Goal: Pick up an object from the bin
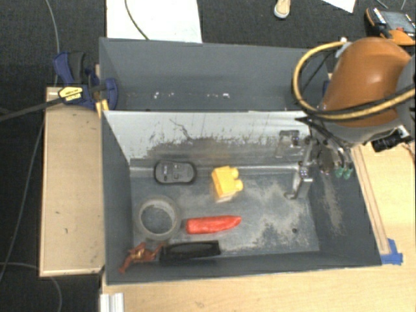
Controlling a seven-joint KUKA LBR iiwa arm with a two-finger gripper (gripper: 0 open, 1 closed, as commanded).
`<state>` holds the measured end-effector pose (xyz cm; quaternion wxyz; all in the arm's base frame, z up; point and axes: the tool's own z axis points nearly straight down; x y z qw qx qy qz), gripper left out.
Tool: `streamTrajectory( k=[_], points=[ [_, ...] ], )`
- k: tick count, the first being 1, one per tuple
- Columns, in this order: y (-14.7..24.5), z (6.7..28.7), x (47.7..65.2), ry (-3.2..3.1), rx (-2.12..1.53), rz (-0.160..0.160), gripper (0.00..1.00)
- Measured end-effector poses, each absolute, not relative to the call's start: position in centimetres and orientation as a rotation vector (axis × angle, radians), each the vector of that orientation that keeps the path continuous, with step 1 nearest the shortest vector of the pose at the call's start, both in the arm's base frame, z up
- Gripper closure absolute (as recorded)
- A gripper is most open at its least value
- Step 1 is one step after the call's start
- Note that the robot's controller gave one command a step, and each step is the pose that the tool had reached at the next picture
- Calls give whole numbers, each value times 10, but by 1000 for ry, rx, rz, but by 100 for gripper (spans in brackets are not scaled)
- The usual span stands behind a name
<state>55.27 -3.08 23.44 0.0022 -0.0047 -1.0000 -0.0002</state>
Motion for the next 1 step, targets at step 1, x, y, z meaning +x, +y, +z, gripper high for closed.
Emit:
streamTrajectory(
  k=[1],
  points=[
    [-31,239,554,-3145,-12,0,0]
  ],
)
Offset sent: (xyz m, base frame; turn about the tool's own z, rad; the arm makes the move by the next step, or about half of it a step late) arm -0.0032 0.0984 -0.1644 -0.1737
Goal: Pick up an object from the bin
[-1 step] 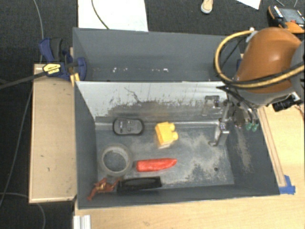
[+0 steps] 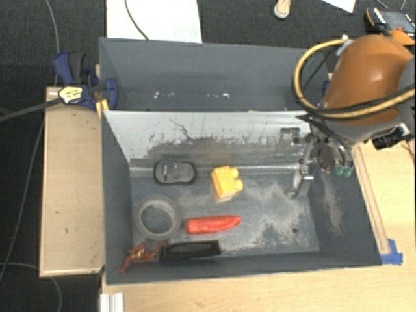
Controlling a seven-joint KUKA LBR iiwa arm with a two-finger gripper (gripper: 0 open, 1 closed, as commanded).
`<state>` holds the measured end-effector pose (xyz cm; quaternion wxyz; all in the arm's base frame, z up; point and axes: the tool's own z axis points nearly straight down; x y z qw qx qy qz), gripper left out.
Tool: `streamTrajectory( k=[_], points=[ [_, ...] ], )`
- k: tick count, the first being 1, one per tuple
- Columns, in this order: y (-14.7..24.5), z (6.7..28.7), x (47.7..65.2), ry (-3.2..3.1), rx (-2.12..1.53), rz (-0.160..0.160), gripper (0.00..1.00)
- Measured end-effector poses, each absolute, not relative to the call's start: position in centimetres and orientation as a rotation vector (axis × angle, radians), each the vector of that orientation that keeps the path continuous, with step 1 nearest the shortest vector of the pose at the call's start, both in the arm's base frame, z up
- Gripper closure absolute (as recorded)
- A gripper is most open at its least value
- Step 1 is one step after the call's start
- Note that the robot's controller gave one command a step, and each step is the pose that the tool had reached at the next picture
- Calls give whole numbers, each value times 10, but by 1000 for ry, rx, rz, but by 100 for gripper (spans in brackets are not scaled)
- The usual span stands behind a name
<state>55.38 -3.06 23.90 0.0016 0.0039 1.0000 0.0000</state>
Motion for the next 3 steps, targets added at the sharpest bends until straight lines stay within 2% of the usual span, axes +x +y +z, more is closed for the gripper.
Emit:
streamTrajectory(
  k=[1,2,3],
  points=[
    [65,77,552,3123,-253,1,0],
    [64,161,547,3106,-303,-7,0],
    [121,100,517,3124,-276,4,0]
  ],
)
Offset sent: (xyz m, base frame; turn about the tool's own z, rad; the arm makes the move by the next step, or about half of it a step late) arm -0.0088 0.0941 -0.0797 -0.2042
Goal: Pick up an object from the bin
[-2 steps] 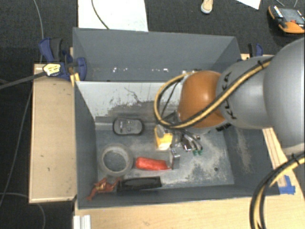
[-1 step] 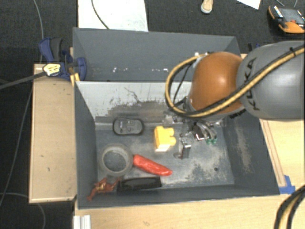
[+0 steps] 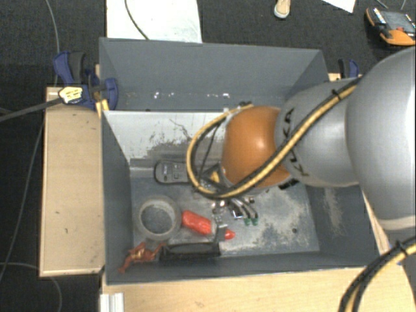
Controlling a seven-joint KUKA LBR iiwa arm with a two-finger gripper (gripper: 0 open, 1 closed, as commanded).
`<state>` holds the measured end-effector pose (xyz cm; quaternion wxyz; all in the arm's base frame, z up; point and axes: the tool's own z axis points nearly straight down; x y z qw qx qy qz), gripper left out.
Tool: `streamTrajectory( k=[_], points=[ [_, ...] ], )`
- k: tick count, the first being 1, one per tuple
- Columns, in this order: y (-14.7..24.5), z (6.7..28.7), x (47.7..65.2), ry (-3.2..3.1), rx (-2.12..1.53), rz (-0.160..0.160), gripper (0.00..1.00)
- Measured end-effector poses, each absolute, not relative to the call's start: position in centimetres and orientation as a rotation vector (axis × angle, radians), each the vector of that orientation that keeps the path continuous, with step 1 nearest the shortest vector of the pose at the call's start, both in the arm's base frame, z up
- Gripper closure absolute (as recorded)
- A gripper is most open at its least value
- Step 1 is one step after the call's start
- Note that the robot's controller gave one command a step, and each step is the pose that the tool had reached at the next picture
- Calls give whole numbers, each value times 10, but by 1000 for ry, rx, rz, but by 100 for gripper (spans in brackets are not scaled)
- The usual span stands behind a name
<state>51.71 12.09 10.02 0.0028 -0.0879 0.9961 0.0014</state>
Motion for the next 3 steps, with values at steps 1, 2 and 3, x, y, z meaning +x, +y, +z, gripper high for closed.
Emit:
streamTrajectory(
  k=[1,2,3],
  points=[
    [133,72,506,3076,-430,-8,0],
    [119,70,498,3113,-319,2,100],
    [120,70,498,3113,-320,3,100]
  ],
)
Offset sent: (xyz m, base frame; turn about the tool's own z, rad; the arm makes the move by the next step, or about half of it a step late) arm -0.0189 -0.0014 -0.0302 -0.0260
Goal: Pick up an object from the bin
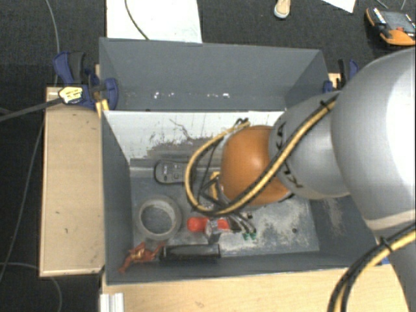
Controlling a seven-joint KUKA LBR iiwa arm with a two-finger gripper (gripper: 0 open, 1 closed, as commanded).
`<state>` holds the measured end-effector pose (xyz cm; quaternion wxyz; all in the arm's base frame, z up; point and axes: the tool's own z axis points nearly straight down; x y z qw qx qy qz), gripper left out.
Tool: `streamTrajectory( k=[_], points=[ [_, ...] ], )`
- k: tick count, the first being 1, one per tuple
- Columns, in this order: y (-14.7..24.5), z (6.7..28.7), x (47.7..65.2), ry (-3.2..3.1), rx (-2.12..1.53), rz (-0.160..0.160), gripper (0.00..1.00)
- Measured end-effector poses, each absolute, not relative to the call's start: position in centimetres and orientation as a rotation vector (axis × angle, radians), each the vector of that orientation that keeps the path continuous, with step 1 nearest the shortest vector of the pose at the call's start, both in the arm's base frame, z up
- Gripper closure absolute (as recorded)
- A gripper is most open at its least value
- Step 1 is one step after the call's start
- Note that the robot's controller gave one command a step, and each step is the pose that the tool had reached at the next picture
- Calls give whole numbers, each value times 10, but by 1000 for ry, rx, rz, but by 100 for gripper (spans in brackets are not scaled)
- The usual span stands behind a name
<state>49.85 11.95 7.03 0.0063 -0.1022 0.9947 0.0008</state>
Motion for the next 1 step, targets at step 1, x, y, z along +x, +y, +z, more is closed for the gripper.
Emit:
streamTrajectory(
  k=[1],
  points=[
    [119,109,497,3117,-320,2,100]
  ],
)
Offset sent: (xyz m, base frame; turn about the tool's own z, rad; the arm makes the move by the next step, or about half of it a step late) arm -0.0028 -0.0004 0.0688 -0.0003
